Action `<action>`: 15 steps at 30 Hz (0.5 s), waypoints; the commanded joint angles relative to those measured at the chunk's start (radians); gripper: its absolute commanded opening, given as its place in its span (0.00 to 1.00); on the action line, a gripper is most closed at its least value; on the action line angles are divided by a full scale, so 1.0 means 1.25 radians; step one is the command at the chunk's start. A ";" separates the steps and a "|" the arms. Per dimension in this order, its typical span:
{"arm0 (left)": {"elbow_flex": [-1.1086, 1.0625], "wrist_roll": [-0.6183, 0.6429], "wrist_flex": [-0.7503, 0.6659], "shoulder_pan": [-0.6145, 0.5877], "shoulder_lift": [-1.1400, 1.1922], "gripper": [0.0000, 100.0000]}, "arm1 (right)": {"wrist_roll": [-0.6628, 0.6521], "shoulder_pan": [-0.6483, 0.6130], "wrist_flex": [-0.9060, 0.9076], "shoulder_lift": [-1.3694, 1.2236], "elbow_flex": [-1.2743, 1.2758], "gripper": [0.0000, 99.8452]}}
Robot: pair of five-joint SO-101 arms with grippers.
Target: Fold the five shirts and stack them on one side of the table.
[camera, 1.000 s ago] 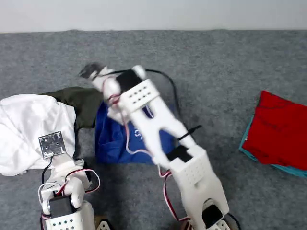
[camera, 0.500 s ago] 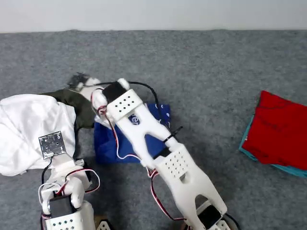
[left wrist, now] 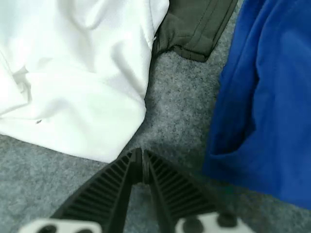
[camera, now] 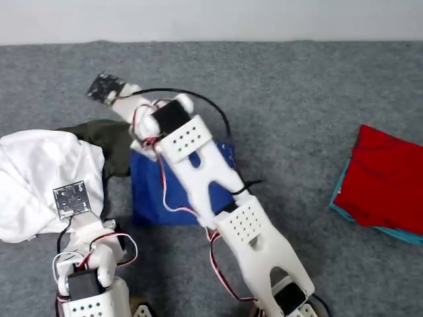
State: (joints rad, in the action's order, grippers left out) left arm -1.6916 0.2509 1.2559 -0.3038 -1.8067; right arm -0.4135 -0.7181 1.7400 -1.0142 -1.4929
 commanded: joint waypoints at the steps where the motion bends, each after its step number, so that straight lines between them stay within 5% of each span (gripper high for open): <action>1: 0.007 0.007 0.004 0.006 -0.009 0.01 | -0.002 0.017 -0.110 -0.029 0.031 0.01; 8: 0.007 0.007 0.004 0.006 -0.009 0.01 | -0.004 -0.026 -0.338 -0.141 0.056 0.01; 15: 0.007 0.007 0.004 0.006 -0.009 0.01 | -0.004 0.010 -0.219 -0.073 -0.025 0.01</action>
State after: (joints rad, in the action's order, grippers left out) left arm -1.6916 0.2509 1.2559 -0.3038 -1.8067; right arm -0.4135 -0.7350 1.3871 -1.2060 -1.4346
